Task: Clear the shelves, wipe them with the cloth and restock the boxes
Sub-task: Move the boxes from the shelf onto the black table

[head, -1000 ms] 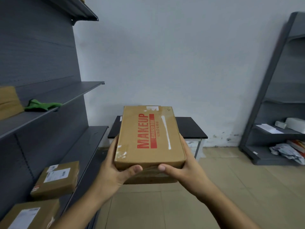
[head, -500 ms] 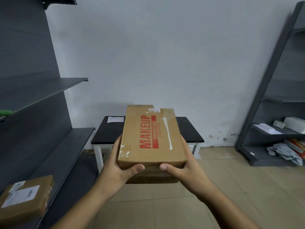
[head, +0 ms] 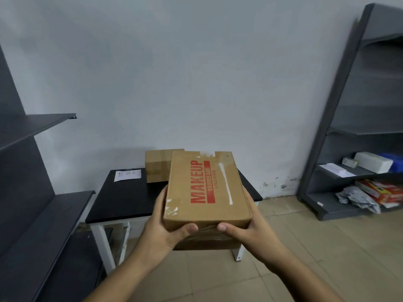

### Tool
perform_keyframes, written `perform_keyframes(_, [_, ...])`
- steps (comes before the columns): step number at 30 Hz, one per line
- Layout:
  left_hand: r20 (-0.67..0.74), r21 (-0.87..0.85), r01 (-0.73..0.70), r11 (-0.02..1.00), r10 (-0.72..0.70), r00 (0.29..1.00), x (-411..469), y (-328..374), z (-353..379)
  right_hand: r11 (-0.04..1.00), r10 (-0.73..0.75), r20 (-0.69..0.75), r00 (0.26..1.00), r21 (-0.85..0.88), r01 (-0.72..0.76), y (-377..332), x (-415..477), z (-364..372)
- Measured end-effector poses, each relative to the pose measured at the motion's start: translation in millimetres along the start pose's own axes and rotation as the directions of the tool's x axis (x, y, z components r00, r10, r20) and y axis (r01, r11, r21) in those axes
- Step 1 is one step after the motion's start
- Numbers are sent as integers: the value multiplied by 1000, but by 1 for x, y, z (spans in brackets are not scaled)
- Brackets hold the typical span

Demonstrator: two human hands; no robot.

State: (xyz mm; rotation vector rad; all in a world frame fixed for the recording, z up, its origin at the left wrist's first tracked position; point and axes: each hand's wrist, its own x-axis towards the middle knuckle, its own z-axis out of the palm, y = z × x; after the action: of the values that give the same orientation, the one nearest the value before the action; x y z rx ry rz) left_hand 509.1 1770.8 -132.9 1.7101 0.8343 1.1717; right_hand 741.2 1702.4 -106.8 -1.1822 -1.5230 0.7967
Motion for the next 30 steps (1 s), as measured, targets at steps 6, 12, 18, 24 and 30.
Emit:
perform_keyframes(6, [31,-18,10,1000,-10,999,76,-32,13,999,28,-36,999,-18,-29,32,62,-25])
perform_keyframes(12, [40,8,20,1000,-20,999,151,-66,37,1000,20,-22,1000,-17,-21,74,128,-63])
perform_keyframes(18, [-10,28,33,999,-33,999,224,-99,72,1000,15,21,1000,-10,-15,121,197,-112])
perform_keyframes(24, [-43,39,46,998,-44,998,294,-118,108,999,35,40,999,-12,-35,157,262,-161])
perform_keyframes(30, [-30,20,63,998,-62,998,358,-144,127,998,63,65,996,7,-64,192,319,-190])
